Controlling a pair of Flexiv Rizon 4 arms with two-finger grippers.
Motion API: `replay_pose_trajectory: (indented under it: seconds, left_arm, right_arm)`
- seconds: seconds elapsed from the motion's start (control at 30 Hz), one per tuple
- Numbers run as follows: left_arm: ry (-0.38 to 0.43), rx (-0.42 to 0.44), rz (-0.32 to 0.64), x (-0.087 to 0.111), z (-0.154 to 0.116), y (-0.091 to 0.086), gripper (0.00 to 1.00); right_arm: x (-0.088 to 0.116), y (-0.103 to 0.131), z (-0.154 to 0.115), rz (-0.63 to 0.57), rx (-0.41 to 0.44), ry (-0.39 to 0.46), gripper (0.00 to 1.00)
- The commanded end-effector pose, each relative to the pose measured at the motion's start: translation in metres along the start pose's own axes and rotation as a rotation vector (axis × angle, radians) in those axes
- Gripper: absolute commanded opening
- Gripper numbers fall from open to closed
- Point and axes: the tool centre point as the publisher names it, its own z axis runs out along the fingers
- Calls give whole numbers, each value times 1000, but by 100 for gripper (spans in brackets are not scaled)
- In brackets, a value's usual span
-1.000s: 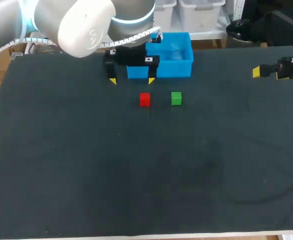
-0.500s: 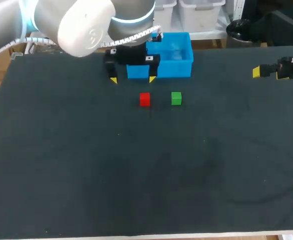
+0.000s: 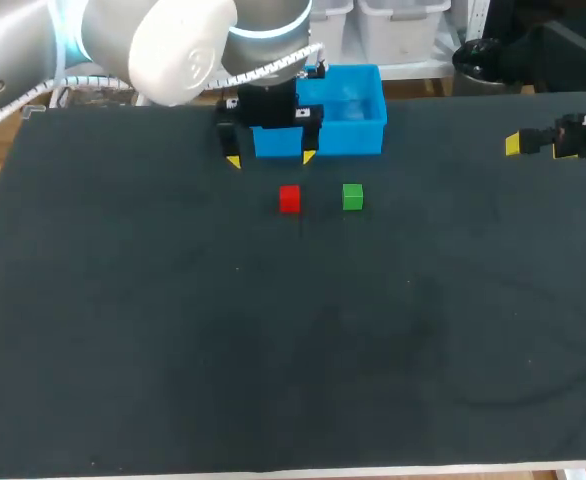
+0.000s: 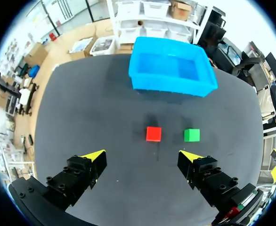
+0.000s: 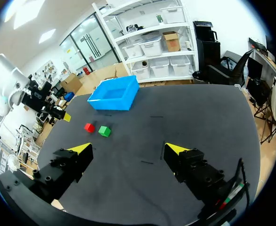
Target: Use the left arm to pick the red cube and place it into the blue plastic box first, then use the right arm to grasp the green cube and put it into the same blue plastic box after the first action is fully finished.
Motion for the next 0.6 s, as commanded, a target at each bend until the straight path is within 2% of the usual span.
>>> replay_pose_trajectory:
  seconds: [0.03,0.13,0.43,0.6]
  left_arm:
    - [62,-10,3,-15,11,-6,100]
    - [90,2,-16,-17,16,-8,100]
    - [83,3,34,-8,34,-25,100]
    - [89,-17,47,-5,45,-28,100]
  right_arm:
    - [0,0,0,0,0,0,100]
    - [0,0,0,0,0,0,100]
    - [0,0,0,0,0,0,100]
    - [0,0,0,0,0,0,100]
